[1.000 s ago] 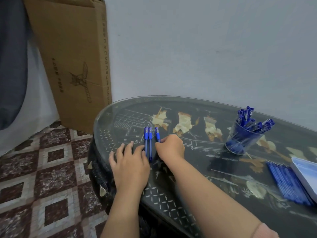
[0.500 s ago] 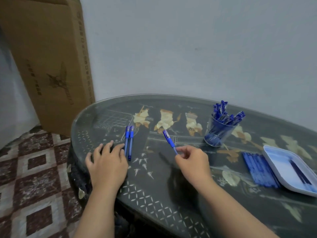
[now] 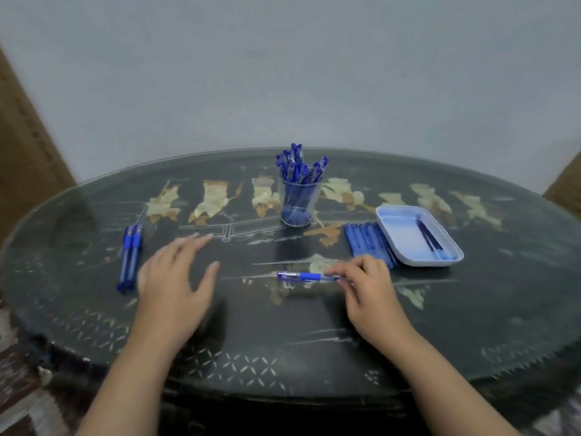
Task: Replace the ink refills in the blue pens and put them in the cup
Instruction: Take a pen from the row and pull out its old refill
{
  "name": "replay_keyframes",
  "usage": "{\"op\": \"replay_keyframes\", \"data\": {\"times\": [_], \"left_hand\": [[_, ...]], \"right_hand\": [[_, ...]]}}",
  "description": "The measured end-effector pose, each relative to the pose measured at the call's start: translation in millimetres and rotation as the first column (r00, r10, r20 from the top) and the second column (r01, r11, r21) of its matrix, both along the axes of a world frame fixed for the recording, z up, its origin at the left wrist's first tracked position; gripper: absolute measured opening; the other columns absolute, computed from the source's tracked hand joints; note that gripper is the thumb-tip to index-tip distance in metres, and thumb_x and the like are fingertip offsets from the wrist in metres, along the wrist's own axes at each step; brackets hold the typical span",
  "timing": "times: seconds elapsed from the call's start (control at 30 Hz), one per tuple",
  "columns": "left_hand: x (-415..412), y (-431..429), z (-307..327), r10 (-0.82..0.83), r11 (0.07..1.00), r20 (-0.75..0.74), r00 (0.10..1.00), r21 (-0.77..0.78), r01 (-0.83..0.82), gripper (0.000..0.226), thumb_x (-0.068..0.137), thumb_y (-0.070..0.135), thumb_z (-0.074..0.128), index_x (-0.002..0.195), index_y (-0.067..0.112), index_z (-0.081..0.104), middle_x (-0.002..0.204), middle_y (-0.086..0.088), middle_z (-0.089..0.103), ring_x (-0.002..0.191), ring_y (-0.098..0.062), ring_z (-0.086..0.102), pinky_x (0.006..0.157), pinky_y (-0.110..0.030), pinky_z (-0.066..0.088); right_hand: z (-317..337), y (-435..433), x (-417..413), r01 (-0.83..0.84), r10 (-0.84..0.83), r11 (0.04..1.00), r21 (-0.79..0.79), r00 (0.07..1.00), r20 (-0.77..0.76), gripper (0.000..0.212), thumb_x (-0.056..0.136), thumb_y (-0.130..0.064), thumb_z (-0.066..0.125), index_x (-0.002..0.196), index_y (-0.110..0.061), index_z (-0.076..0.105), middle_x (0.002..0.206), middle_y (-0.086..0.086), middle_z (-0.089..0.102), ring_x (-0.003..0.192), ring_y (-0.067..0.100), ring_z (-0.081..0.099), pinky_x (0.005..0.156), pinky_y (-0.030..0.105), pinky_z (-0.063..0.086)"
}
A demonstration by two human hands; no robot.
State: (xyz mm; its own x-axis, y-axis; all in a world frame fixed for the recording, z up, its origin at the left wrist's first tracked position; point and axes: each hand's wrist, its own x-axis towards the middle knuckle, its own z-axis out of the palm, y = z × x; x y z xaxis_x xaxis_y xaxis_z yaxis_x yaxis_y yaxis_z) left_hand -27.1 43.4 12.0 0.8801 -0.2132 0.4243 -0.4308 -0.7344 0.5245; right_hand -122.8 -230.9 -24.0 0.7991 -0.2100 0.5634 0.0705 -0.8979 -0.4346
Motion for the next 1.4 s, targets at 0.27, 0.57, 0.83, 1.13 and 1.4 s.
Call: {"op": "replay_keyframes", "data": {"times": [0.27, 0.57, 0.83, 1.13, 1.4], "left_hand": [[-27, -82, -30, -0.348, 0.937, -0.007, 0.937, -0.030, 0.348, 0.027, 0.086, 0.035, 0.054, 0.111, 0.040, 0.063, 0.105, 0.020, 0.068, 0.096, -0.010, 0.066, 0.088, -0.049, 0.051], [-32, -96, -32, -0.354, 0.922, -0.004, 0.935, -0.169, 0.348, 0.025, 0.085, 0.039, 0.054, 0.108, 0.039, 0.064, 0.101, 0.022, 0.070, 0.097, -0.003, 0.066, 0.088, -0.050, 0.050], [-29, -98, -33, -0.351, 0.921, -0.018, 0.936, -0.187, 0.342, 0.019, 0.088, 0.041, 0.051, 0.102, 0.037, 0.064, 0.095, 0.025, 0.067, 0.094, -0.003, 0.065, 0.089, -0.051, 0.049], [-34, -99, -32, -0.212, 0.976, 0.087, 0.973, -0.037, 0.216, 0.030, 0.092, 0.046, 0.038, 0.090, 0.036, 0.065, 0.087, 0.026, 0.058, 0.096, 0.006, 0.046, 0.079, -0.026, 0.015], [-38, -100, -30, -0.173, 0.983, 0.098, 0.980, -0.047, 0.179, 0.026, 0.093, 0.044, 0.040, 0.089, 0.036, 0.064, 0.086, 0.026, 0.057, 0.094, 0.007, 0.048, 0.078, -0.028, 0.015]], "right_hand": [[-7, -3, -6, -0.092, 0.094, 0.993, 0.069, 0.995, -0.032, 0.032, 0.092, -0.020, 0.038, 0.104, -0.021, 0.068, 0.095, 0.001, 0.051, 0.088, 0.021, 0.047, 0.083, 0.023, 0.034], [1, 1, -6, -0.107, 0.107, 0.994, -0.020, 0.994, -0.004, 0.026, 0.090, -0.036, 0.056, 0.112, -0.038, 0.070, 0.094, -0.017, 0.065, 0.088, 0.014, 0.053, 0.076, 0.032, 0.031], [-1, -5, -4, -0.184, 0.182, 0.976, 0.115, 0.983, 0.028, 0.025, 0.088, -0.020, 0.065, 0.108, -0.031, 0.074, 0.095, -0.018, 0.071, 0.091, 0.010, 0.055, 0.085, 0.030, 0.037], [-2, -4, -4, -0.187, 0.175, 0.975, 0.120, 0.980, 0.099, 0.026, 0.084, -0.013, 0.068, 0.104, -0.028, 0.076, 0.086, -0.018, 0.068, 0.086, 0.005, 0.051, 0.082, 0.032, 0.039], [0, -1, -7, -0.177, 0.164, 0.976, 0.127, 0.980, 0.109, 0.022, 0.085, -0.015, 0.068, 0.102, -0.026, 0.076, 0.086, -0.025, 0.059, 0.087, 0.001, 0.049, 0.081, 0.030, 0.039]]}}
